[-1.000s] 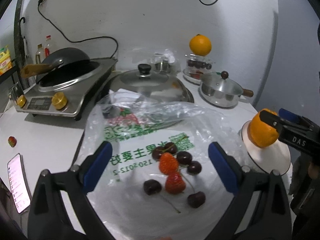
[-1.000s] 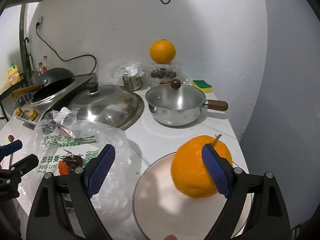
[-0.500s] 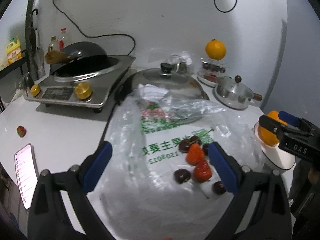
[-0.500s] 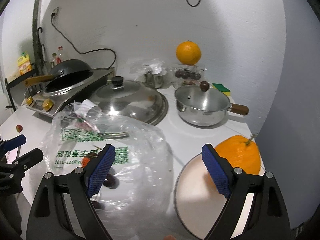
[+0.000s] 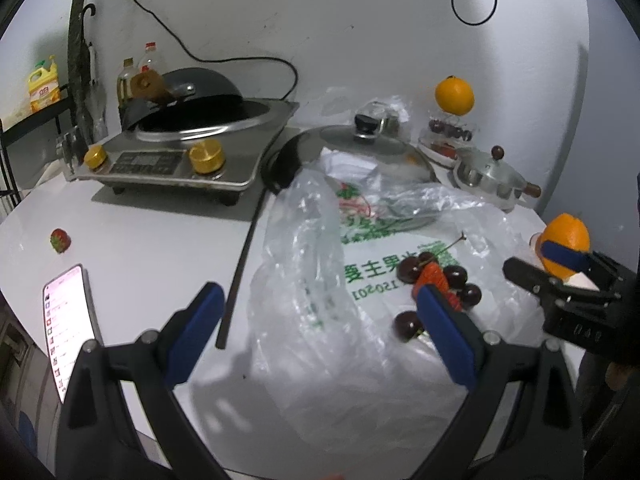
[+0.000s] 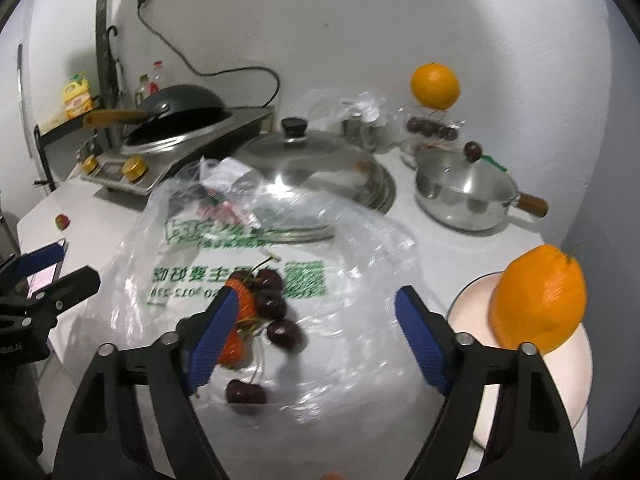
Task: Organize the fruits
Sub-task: 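Move the right gripper to a strawberry in the bag and grasp it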
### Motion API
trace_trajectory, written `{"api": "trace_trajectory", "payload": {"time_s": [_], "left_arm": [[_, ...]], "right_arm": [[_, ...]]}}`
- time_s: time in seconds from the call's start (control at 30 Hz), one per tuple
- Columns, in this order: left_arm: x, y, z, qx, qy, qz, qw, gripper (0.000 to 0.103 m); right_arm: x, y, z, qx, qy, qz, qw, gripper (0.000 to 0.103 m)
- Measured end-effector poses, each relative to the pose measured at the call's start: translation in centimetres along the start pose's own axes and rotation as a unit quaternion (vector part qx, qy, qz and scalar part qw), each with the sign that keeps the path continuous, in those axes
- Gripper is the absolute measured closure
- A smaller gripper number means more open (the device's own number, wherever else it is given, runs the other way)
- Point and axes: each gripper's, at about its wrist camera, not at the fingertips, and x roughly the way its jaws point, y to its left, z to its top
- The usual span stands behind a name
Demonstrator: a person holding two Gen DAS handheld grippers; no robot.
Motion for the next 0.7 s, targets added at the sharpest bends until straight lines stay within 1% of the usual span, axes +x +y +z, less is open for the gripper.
{"api": "trace_trajectory", "payload": {"time_s": [0.07,0.13,0.2,0.27,0.3,0.37,0.5,0.6,0.7], "left_arm": [[0.1,0.1,-0.2,-0.001,0.002,0.001,1.0,0.005],[0.1,0.1,-0.3,-0.001,0.003,0.001,1.0,0.005],[0.2,0.2,-0.5,0.0,0.005,0.002,1.0,0.005],[0.2,0.2,-0.6,0.0,0.006,0.003,1.0,0.005],[0.2,0.3,-0.7,0.0,0.007,0.004,1.0,0.005],[0.2,0.4,-0.9,-0.001,0.009,0.006,0.9999,0.005],[0.3,0.8,-1.1,-0.002,0.011,0.011,0.9999,0.005],[0.3,1.1,-1.2,-0.003,0.013,0.014,0.9998,0.006],[0.3,1.2,-1.3,-0.003,0.013,0.017,0.9998,0.006]], "right_arm": [[0.3,0.6,-0.4,-0.004,0.005,0.009,1.0,0.024],[0.5,1.1,-0.6,-0.011,0.01,0.016,1.0,0.03],[0.9,1.6,-0.9,-0.014,0.016,0.022,1.0,0.038],[1.3,2.0,-1.2,-0.017,0.021,0.03,0.999,0.04],[1.4,2.2,-1.3,-0.019,0.023,0.035,0.999,0.044],[1.7,2.7,-1.6,-0.024,0.028,0.043,0.998,0.048],[2.3,3.6,-2.0,-0.033,0.037,0.059,0.997,0.05],[2.9,4.1,-2.1,-0.037,0.043,0.066,0.996,0.054],[3.3,4.4,-2.4,-0.04,0.048,0.07,0.996,0.055]]}}
